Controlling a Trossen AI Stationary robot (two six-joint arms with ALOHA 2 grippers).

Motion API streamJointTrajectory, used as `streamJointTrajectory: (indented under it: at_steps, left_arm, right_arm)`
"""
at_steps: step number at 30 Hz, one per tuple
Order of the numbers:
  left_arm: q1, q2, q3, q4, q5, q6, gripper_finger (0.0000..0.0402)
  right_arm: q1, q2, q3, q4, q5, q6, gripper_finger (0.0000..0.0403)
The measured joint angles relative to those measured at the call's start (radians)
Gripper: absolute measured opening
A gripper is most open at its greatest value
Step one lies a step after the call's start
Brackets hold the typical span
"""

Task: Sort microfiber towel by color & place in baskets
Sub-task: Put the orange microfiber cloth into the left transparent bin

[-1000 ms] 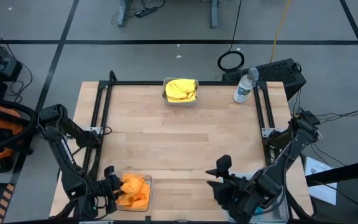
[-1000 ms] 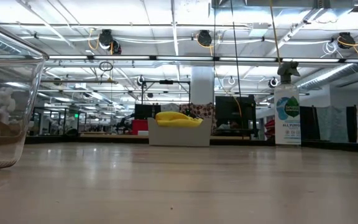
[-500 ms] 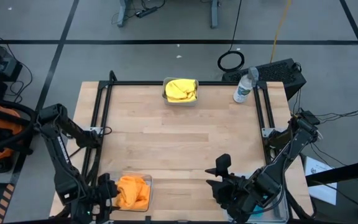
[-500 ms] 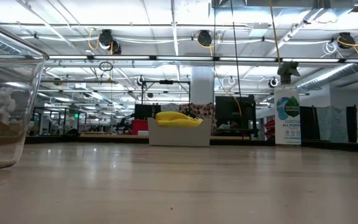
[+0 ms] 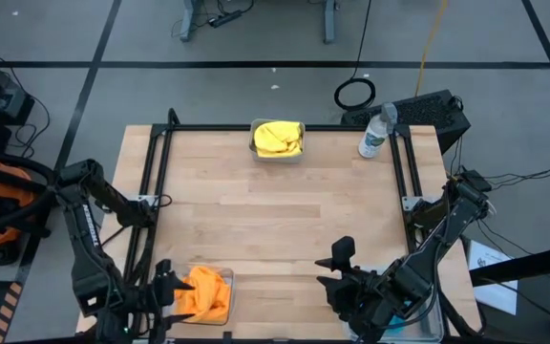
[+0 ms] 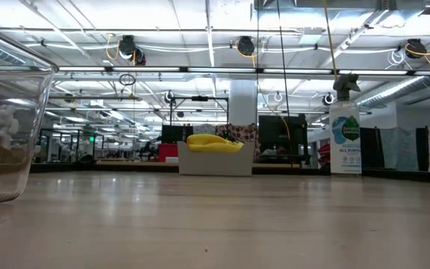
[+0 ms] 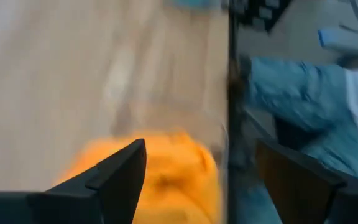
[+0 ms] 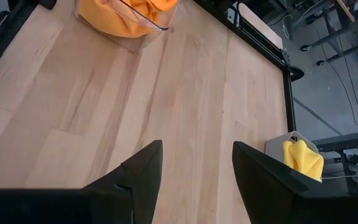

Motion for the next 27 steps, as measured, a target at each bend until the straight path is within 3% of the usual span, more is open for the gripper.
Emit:
streamJointTrajectory:
  at_steps: [4,10,12,22,27]
  left_arm:
    - [0.019,0.014,-0.04,0.084,-0.153,0.15,0.0298]
    - [0.06,0.09,-0.121,0.393,-0.042,0.414,0.025]
    - [0.069,0.123,-0.127,0.42,-0.006,0.434,0.0221]
    - [0.044,0.168,-0.127,0.079,0.076,0.088,0.0018]
    - [-0.009,0.168,-0.127,-0.036,0.106,-0.05,0.002]
  right_arm:
    - [0.0,0.0,0.0,0.0,0.0,0.005,0.0187]
    - [0.0,0.0,0.0,0.0,0.0,0.019,0.0187]
    - [0.0,0.0,0.0,0.001,0.001,0.019,0.0187]
    - [-0.015,0.011,-0.002,0.012,0.003,0.019,0.0187]
    - [-0.019,0.013,-0.021,0.042,0.005,0.005,0.0187]
